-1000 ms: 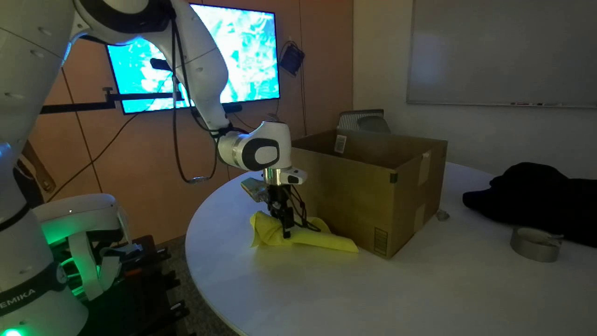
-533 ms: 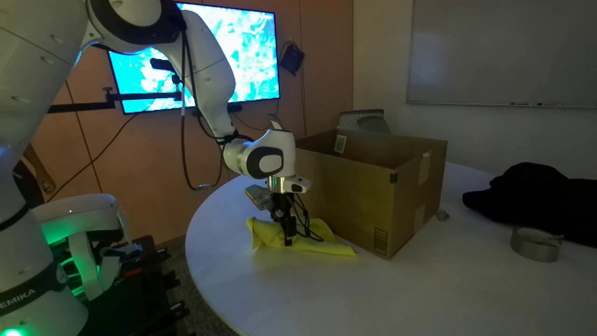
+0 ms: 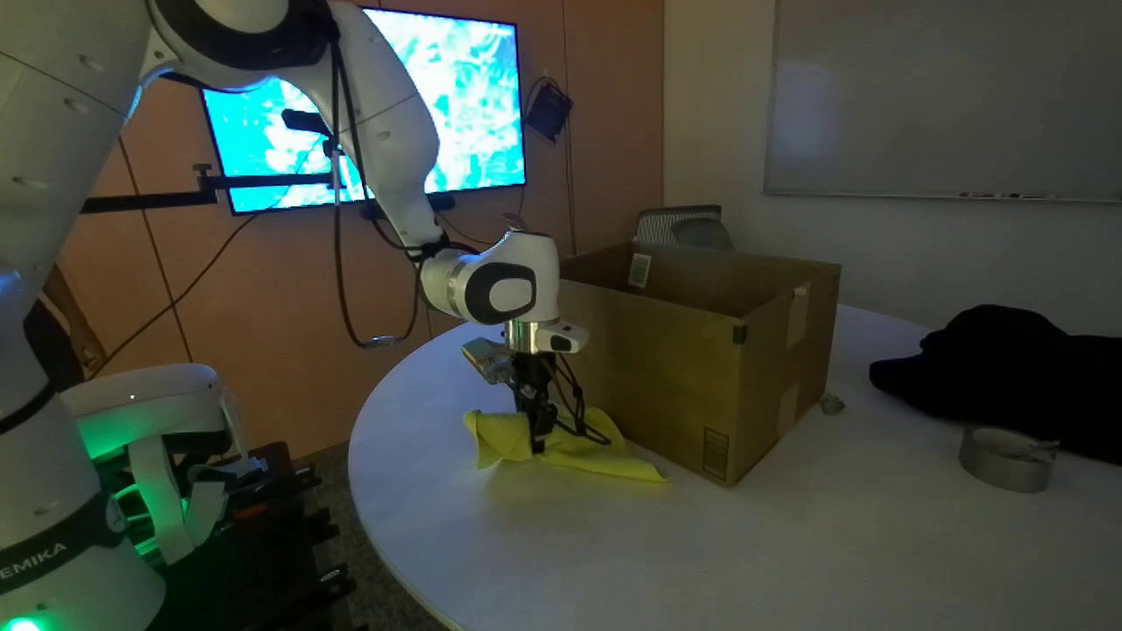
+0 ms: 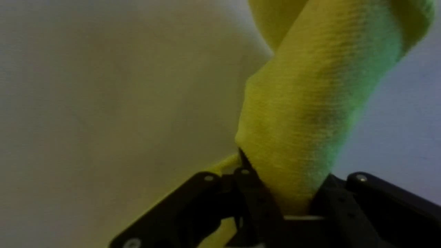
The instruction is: Place the black marker on the towel, fold the towel from left to right and right to left then place it inside the brown box
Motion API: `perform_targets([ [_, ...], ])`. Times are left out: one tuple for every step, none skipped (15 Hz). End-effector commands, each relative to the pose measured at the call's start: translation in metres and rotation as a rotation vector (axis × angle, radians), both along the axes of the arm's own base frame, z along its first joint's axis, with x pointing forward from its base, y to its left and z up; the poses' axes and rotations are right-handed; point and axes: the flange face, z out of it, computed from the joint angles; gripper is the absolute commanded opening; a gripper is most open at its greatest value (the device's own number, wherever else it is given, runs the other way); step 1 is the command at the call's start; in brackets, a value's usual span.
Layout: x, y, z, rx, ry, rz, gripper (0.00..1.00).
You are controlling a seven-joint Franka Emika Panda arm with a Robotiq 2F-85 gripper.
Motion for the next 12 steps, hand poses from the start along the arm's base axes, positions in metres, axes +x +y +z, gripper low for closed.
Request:
perform_targets([
  [-0.017, -0.01, 0.047, -0.024, 0.01, -0.005, 0.13],
  [-0.02, -0.013, 0.061, -0.028, 0.012, -0.003, 0.14],
  [-0.024, -0.017, 0.079, -0.026, 0.011, -0.002, 0.14],
  [-0.026, -0.02, 0.098, -0.027, 0.003, -0.008, 0.13],
  [-0.029, -0.023, 0.118, -0.03, -0.006, -0.011, 0.13],
  [-0.03, -0.026, 0.139, -0.036, -0.013, -0.015, 0.13],
  [-0.031, -0.027, 0.161, -0.045, -0.031, -0.021, 0.13],
  [-0.031, -0.03, 0.184, -0.051, -0.055, -0.033, 0.13],
  [-0.029, -0.031, 0.208, -0.059, -0.079, -0.041, 0.13],
  [-0.028, -0.031, 0.231, -0.066, -0.108, -0.053, 0.13],
  [-0.025, -0.031, 0.254, -0.074, -0.138, -0.063, 0.13],
  [-0.021, -0.028, 0.273, -0.085, -0.169, -0.068, 0.13],
])
